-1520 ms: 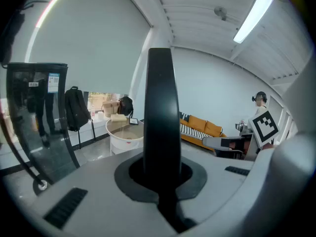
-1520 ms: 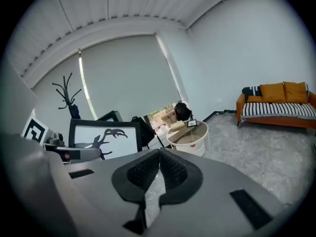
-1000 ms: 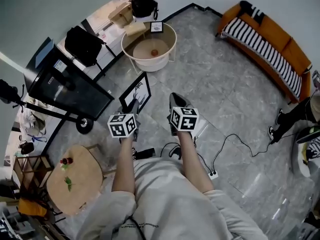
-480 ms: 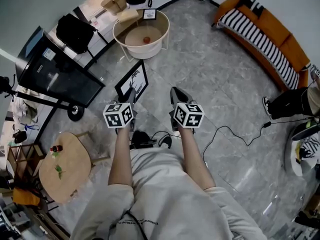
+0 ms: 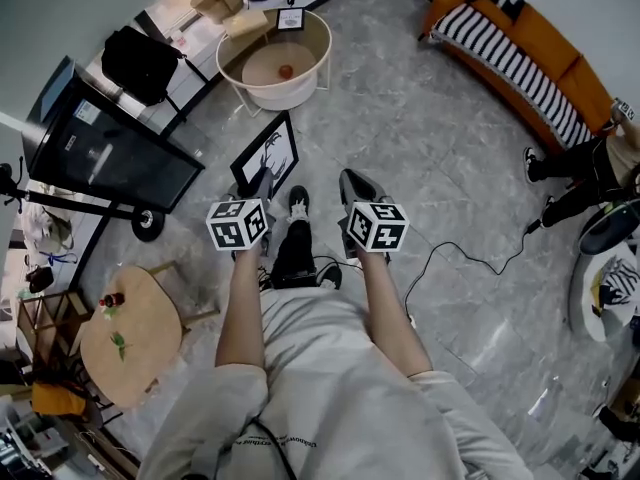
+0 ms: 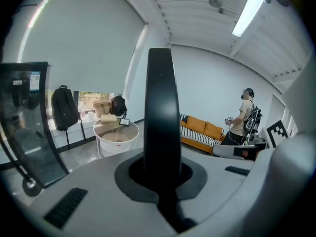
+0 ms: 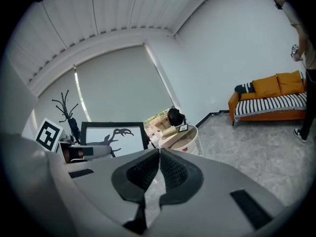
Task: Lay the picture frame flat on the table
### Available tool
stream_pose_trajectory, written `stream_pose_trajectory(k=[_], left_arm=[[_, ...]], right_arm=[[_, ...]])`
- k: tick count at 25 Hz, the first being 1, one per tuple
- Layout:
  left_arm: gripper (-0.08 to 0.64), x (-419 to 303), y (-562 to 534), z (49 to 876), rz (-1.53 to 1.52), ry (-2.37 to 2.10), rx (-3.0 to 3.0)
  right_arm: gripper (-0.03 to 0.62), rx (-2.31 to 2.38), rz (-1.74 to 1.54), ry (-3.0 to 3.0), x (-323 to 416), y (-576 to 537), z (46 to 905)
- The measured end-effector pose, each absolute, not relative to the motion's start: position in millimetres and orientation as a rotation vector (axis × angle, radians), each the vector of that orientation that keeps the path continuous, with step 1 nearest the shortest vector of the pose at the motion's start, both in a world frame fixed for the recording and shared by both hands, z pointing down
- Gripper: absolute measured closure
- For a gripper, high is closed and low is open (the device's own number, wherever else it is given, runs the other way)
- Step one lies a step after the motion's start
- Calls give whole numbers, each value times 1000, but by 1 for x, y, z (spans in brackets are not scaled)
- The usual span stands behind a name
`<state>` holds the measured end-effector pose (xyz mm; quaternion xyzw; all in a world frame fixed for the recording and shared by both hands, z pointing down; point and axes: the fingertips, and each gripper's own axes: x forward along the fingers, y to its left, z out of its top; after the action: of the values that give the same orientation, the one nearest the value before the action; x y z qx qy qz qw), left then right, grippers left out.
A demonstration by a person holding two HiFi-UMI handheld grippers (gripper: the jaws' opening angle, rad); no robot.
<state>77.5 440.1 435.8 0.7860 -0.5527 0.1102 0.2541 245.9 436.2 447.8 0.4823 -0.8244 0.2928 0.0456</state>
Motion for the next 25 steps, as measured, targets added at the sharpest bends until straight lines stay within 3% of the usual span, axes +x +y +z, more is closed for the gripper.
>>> stream_pose_trajectory(k=[11, 25], left_arm=[[534, 78, 358, 440, 262, -1479, 2151], [534, 24, 213, 427, 236, -1495, 2118]], right_arm=[[557, 1453, 807, -2462, 236, 363, 453], [557, 1437, 850, -2477, 188, 212, 442]])
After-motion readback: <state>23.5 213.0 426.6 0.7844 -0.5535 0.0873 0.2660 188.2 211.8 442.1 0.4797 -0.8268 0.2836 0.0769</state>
